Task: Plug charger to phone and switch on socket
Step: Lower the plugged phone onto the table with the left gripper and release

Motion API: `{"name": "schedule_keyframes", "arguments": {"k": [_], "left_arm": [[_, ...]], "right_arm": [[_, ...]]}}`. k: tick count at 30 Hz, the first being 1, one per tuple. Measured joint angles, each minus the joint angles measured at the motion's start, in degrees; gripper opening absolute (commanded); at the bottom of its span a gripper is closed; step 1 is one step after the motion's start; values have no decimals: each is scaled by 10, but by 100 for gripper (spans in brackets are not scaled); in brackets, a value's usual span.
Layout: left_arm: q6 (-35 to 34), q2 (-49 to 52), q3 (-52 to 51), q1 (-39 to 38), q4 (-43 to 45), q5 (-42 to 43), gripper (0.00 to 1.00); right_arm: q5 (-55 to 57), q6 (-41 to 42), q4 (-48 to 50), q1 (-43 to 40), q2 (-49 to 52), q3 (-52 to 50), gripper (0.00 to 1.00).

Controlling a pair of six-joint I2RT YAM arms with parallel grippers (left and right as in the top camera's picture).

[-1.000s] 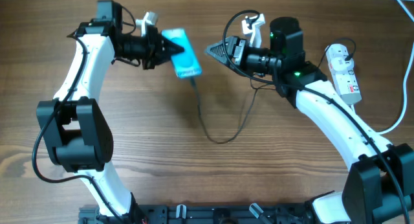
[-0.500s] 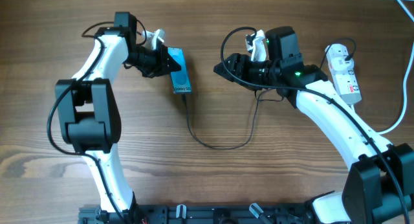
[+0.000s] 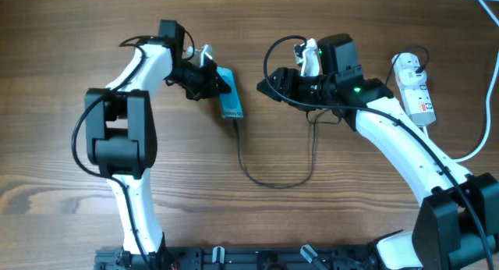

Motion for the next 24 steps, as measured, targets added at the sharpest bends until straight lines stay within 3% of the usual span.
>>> {"name": "schedule_keyframes", "arguments": {"k": [24], "left_arm": [[-57, 13, -1, 2, 15, -45, 4]], "right_arm": [[2, -15, -3, 0, 0, 0, 72]]}}
